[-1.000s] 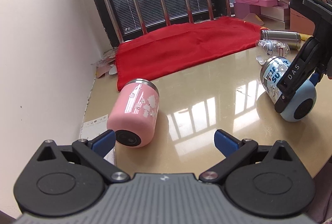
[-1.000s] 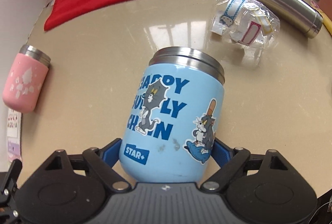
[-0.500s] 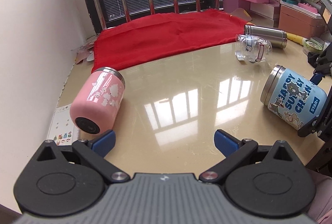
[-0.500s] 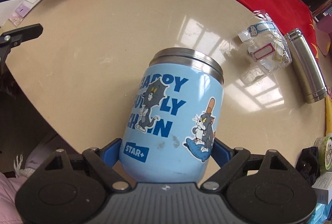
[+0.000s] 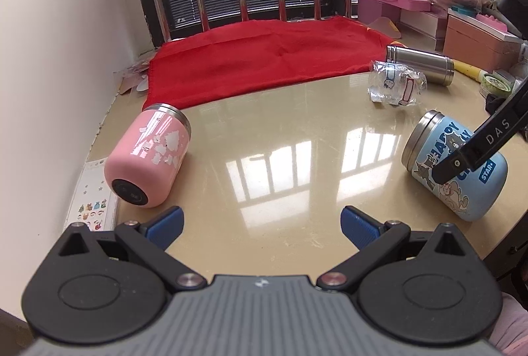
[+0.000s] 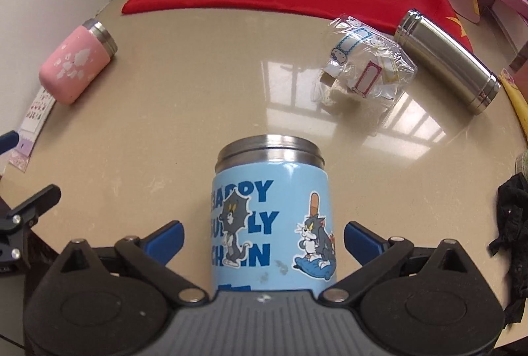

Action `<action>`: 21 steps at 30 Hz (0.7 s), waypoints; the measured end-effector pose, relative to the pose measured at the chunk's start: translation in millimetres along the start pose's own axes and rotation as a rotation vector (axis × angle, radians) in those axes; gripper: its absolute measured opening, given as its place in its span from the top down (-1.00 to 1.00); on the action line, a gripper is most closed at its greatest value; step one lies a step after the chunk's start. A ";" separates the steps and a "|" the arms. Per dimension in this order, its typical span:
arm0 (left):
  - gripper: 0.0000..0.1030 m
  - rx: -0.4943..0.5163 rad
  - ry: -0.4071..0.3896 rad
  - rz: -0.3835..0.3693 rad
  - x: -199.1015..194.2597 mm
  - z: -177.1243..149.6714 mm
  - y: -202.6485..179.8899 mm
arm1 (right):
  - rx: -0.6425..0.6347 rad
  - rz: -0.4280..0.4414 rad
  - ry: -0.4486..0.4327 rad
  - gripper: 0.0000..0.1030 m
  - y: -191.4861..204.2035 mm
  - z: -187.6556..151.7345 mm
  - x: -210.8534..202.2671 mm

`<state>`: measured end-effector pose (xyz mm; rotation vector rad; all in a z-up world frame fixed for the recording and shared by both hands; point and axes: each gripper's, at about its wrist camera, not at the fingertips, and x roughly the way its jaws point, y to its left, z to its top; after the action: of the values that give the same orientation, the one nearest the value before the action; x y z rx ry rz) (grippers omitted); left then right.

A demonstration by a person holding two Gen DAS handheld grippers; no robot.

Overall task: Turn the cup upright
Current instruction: 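Rotate the blue cup rim-up with the right gripper and set it down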

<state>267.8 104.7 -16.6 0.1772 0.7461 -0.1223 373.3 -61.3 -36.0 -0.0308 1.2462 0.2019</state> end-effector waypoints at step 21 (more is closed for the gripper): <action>-1.00 0.024 0.026 -0.049 5.8 2.0 -18.8 | 0.034 0.008 -0.050 -0.64 -11.2 -3.4 21.6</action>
<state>270.1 85.6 -21.3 0.1833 0.7754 -0.1755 378.6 -69.9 -58.5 0.0087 1.2003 0.1878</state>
